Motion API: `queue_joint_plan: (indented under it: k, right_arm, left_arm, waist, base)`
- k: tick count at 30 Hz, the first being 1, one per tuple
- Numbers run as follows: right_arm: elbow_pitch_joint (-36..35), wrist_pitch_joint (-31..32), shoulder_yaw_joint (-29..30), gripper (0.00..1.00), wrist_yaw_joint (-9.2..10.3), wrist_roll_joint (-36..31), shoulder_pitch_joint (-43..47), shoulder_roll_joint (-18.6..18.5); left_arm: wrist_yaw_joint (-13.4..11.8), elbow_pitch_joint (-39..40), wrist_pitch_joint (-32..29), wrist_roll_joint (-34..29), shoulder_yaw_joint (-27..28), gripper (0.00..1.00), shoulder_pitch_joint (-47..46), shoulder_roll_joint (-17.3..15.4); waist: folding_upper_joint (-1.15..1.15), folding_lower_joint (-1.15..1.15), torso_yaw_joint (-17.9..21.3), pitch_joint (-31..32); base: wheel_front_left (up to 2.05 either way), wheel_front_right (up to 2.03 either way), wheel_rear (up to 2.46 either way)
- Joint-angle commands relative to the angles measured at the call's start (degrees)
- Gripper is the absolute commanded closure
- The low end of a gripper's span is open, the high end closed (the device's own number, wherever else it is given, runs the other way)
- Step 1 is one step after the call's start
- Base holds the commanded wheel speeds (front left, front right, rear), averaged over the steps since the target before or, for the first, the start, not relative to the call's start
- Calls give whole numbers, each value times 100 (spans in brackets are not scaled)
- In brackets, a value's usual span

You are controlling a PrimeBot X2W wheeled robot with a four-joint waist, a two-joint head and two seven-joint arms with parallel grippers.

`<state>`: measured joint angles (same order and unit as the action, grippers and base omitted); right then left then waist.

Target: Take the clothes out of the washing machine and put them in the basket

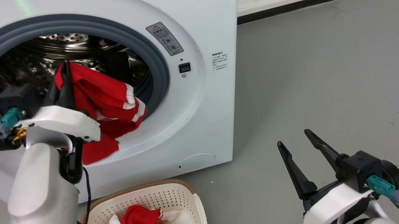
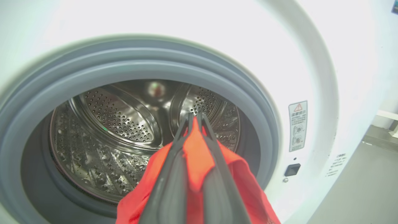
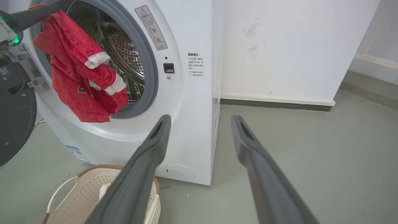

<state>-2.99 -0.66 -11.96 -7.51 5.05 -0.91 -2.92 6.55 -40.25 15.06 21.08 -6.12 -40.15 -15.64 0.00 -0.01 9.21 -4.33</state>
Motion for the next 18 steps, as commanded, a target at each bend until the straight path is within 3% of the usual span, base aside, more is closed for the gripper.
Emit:
queue_joint_plan:
  k: [1, 12, 18]
  right_arm:
    - [-75, 28, 21, 0, 4, -17, 76, 8]
    - [-229, 152, -56, 0, 4, -37, 149, 8]
    - [-275, 123, -92, 0, 4, -12, -2, 8]
  left_arm:
    - [-33, 300, 13, 16, -1, 100, 207, 38]
    - [-569, 2749, -602, 154, -147, 100, 2071, 317]
    - [-926, 3115, -777, 235, -227, 100, 3165, 585]
  waist:
    - [0, 1, -64, 2]
    - [0, 1, -192, -62]
    - [0, 1, -165, -331]
  base:
    - [0, 0, 0]
    - [0, 0, 0]
    - [0, 0, 0]
